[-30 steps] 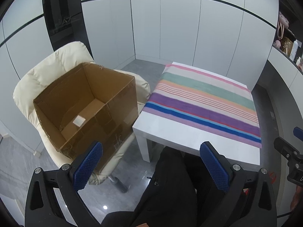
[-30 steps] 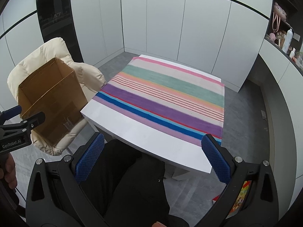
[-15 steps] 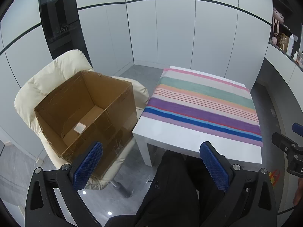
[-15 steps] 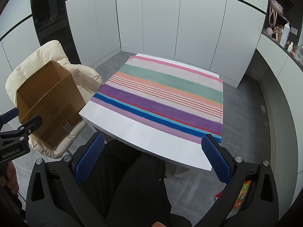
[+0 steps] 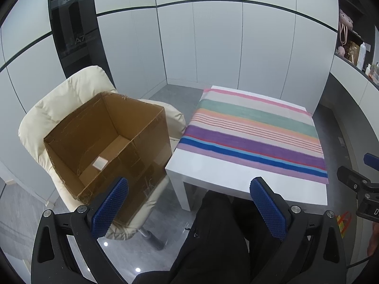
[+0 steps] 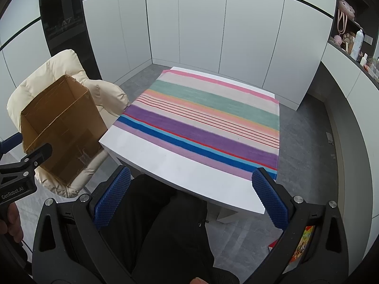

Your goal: Organize objects

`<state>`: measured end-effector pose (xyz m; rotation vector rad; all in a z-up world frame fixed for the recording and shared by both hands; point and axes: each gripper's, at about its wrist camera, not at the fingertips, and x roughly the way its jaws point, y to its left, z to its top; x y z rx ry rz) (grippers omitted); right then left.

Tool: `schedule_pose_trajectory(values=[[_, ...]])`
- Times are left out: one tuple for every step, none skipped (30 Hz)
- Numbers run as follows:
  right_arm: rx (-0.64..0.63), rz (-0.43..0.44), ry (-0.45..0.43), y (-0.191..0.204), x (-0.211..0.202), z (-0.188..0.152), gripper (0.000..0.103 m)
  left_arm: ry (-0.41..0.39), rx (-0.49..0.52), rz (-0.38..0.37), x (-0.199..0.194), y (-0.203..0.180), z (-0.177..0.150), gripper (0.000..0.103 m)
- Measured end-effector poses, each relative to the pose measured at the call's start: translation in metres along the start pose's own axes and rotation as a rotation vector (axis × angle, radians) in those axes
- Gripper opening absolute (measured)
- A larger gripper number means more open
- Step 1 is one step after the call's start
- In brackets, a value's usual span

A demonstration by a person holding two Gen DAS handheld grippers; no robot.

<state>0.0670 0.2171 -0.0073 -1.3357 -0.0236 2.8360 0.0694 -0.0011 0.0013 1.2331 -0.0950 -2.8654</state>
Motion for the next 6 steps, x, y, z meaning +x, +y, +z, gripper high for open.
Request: schedule_pose_trajectory(values=[[0.0,0.0,0.001,0.0001,0.0004,0.0,0.103,0.0,0.001,0.002,0.0,0.0,0.0002,0.103],[0.001,0.0,0.001,0.0002,0.0007,0.0,0.103,-0.001,0.0,0.002,0.0002,0.0003,0.0003,0.103],[0.002,0.0,0.0,0.0003,-0.0001,0.0002,0.103,-0.001,-0.001,0.0,0.0004,0.0005,0.0005,0.103],[0.001,0.0,0.0,0.0003,-0.0002,0.0002,0.103,-0.001,-0.001,0.001,0.0006,0.0001,0.0008,0.103],[0.0,0.0,0.0,0.0002,-0.0001,0.0002,0.103,0.0,-0.003,0.001,0.0008,0.0,0.0009,0.103],[0.0,-0.001,0.001,0.0004,0.0001,0.0,0.103,0.001,-0.004,0.0,0.0005,0.0004,0.0006,0.103]])
